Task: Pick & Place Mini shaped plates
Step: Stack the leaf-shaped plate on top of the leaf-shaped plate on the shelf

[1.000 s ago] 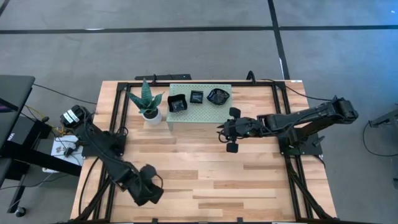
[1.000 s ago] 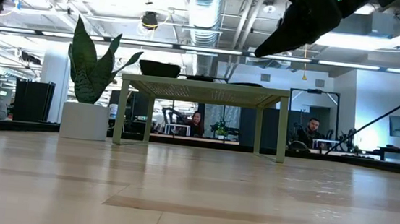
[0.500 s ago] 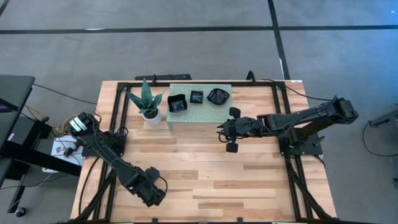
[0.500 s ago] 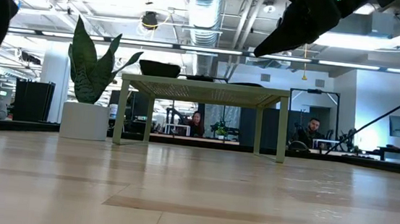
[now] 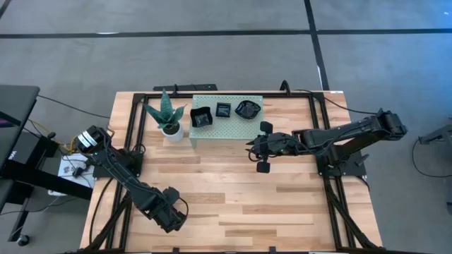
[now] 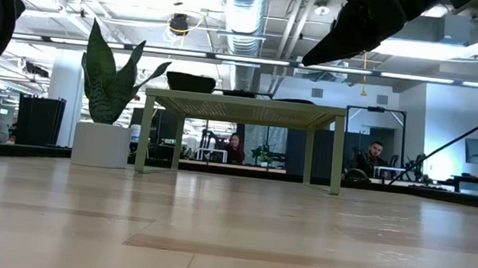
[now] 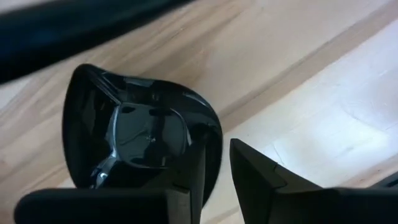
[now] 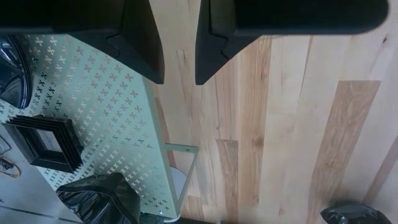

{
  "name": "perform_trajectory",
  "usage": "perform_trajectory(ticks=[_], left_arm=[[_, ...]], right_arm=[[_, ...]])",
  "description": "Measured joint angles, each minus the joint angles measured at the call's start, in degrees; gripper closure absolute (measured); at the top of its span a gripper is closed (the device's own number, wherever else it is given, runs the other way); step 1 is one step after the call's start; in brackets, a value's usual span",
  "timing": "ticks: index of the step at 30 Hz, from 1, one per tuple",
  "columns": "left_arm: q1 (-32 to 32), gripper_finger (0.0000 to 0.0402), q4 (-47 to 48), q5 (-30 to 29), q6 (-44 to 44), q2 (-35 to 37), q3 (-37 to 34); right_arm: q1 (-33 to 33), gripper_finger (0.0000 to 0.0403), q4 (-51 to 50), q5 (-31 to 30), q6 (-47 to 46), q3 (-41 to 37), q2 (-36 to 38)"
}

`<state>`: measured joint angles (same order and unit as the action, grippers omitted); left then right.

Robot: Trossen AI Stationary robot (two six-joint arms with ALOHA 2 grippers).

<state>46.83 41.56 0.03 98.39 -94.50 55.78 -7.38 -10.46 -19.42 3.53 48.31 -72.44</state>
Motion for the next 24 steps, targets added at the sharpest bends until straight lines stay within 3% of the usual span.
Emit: perform_trajectory(ticks=[7,18,24], left_arm=[[0.0,0.0325,-6.5,-0.7,0.6,-0.2,-2.9],[0.0,0.0327,-6.7,0.6,-1.0,0.0,-6.3],[-0.3,0.037,-6.9,0.3,-5.7,-0.1,-4.2]], right_arm=[[0.0,0.0318,0.2,0.0,0.0,0.0,0.0],[0.0,0.0318,0.1,0.1,-0.1,0.0,0.0],[0.0,0.0318,0.2,0.1,-0.1,0.0,0.0]])
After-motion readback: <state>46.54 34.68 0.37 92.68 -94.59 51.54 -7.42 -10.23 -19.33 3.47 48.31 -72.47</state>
